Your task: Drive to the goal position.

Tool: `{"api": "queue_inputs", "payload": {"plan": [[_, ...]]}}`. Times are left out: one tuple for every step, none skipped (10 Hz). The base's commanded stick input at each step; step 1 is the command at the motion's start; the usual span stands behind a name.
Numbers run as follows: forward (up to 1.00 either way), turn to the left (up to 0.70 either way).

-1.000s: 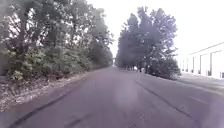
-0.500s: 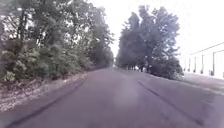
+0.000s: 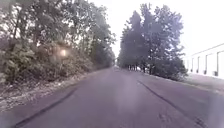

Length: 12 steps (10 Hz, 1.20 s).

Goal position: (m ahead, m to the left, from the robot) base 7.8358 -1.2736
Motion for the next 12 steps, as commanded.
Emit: {"api": "queue_inputs", "payload": {"plan": [[1.0,0.0],[1.0,0.0],[1.0,0.0],[1.0,0.0],[1.0,0.0],[1.0,0.0],[1.0,-0.04],[1.0,-0.23],[1.0,-0.36],[1.0,-0.4],[1.0,-0.4],[1.0,-0.4]]}}
